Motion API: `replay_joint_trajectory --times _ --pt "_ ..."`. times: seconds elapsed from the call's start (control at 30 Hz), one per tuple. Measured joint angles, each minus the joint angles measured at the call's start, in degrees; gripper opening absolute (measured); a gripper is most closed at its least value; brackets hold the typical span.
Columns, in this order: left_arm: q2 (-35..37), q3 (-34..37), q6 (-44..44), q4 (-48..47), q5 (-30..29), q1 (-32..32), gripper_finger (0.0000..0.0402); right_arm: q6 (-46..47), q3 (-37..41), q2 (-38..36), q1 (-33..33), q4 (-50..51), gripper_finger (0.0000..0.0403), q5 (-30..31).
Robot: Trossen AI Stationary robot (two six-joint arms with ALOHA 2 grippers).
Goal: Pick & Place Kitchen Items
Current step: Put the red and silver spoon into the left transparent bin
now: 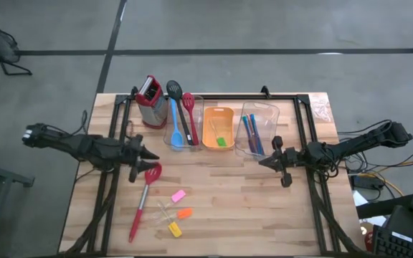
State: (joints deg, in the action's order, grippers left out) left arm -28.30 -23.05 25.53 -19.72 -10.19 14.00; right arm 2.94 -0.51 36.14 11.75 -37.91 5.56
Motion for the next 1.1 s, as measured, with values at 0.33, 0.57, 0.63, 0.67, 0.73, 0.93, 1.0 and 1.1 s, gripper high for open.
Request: replay_joint_trajectory --times 0.33,0.57,0.63,0.67,0.73,0.93,1.0,1.1 --pt "-9.23 -5.8 15.72 -22.7 5.4 3.05 0.0193 0.0 0.0 0.0 0.0 0.0 0.0008 0.0" --pt "-13.44 -3.69 27.38 -25.44 6.73 10.2 0.0193 0.0 0.0 0.02 0.0 0.02 0.0008 0.0" --pt "-14.8 -3.41 29.71 -25.29 6.51 12.09 0.0193 0.0 0.0 0.02 0.0 -0.01 0.0008 0.0" --pt "-15.3 -3.24 30.97 -25.02 6.25 12.95 0.0193 0.0 0.0 0.02 0.0 0.02 0.0008 0.0" --pt "-16.75 -2.74 33.1 -24.21 5.95 14.53 0.0192 0.0 0.0 0.02 0.0 0.02 0.0008 0.0" --pt "-20.89 -1.96 34.56 -23.96 2.57 15.89 0.0191 0.0 0.0 0.02 -0.01 0.02 0.0008 0.02" --pt "-21.62 -1.94 33.65 -23.93 2.03 15.89 0.0191 0.0 0.0 0.02 -0.02 0.02 0.0008 0.02" --pt "-22.27 -1.94 32.83 -24.35 -2.21 15.9 0.0191 0.0 0.0 0.02 0.0 0.02 0.0008 0.0"
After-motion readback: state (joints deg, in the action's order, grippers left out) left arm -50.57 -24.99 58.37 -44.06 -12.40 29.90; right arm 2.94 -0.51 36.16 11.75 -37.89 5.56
